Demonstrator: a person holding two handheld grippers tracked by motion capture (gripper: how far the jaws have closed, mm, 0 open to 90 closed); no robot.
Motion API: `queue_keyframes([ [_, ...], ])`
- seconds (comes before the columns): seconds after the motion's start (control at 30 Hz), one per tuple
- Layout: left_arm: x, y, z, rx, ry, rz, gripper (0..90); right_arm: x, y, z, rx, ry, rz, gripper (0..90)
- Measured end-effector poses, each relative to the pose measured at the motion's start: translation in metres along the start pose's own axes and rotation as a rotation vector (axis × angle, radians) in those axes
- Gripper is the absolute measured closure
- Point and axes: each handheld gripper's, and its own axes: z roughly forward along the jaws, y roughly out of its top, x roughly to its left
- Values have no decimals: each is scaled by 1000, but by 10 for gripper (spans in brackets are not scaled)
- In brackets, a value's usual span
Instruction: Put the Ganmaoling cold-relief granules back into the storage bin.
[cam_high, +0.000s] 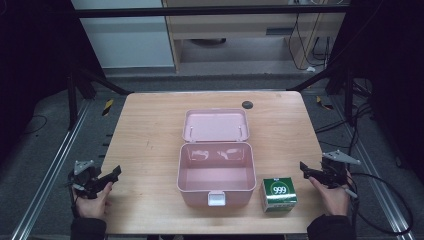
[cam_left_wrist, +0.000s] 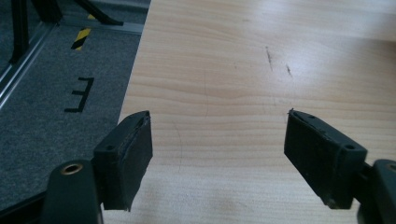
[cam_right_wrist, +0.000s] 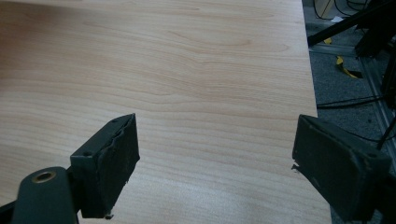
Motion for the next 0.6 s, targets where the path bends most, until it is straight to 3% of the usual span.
queue_keyframes([
  [0.2, -5, -1, 0, 11, 5, 54, 261, 2, 8, -8, -12, 19, -52, 149],
  [0.23, -6, -1, 2, 20, 5, 69, 261, 3, 13, -13, -23, 33, -80, 148],
  [0.43, -7, -3, 2, 33, 2, 83, 261, 4, 26, -25, -43, 69, -126, 150],
  [0.47, -7, -4, 2, 35, 0, 83, 261, 5, 31, -30, -49, 100, -138, 149],
  [0.57, -7, -4, 3, 44, 0, 87, 261, 7, 37, -35, -52, 117, -161, 149],
  [0.6, -7, -5, 3, 50, 2, 95, 261, 9, 43, -39, -47, 148, -190, 149],
])
